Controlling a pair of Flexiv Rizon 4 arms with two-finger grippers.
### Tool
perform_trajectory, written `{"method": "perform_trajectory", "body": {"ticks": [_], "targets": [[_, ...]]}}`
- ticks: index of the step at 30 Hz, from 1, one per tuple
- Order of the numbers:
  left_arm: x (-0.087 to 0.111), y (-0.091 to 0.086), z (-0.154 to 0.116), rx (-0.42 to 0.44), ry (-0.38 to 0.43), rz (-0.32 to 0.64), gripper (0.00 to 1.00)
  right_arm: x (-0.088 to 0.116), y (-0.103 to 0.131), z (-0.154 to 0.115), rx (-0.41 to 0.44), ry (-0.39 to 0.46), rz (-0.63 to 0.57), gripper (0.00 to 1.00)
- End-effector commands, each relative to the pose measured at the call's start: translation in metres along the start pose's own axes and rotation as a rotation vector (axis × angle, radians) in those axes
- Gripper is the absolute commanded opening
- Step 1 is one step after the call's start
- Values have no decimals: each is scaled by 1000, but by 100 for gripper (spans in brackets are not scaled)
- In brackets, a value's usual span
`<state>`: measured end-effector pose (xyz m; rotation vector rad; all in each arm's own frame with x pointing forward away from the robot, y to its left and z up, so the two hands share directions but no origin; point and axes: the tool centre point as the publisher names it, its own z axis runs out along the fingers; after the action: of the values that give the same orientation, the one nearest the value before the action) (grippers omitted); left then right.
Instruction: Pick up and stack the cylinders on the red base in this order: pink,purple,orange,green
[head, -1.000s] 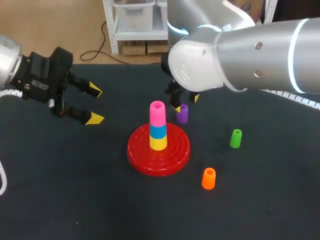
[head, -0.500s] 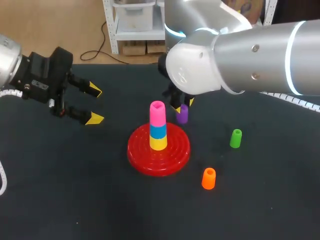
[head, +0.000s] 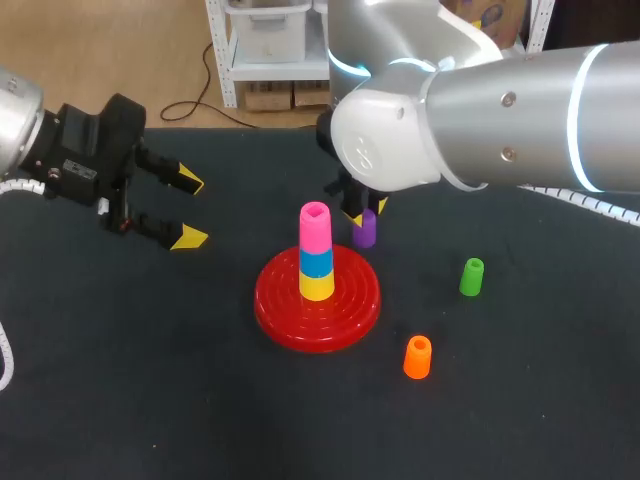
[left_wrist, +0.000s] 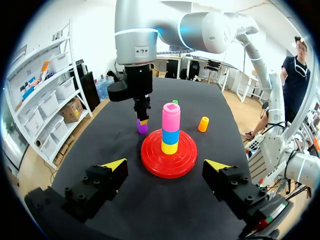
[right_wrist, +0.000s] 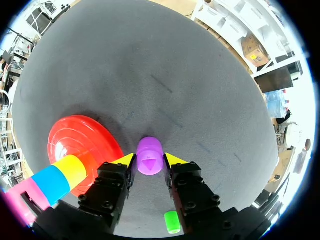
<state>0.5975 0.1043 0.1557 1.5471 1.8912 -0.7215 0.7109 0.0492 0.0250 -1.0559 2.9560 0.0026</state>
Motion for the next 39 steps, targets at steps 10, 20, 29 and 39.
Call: {"method": "perform_trajectory", "body": {"ticks": [10,20,29,39], "targets": [[1,0,0,-1,-4,2,100,8,-1,-11,-6,-87,3,0],[1,0,0,-1,-4,2,100,8,-1,-11,-6,-87,3,0],[1,0,0,-1,-4,2,100,-5,8,-39,-10,-101,14,0],[1,0,0,-1,-4,2,100,-6,25,-109,31,-98,-16,0]]}}
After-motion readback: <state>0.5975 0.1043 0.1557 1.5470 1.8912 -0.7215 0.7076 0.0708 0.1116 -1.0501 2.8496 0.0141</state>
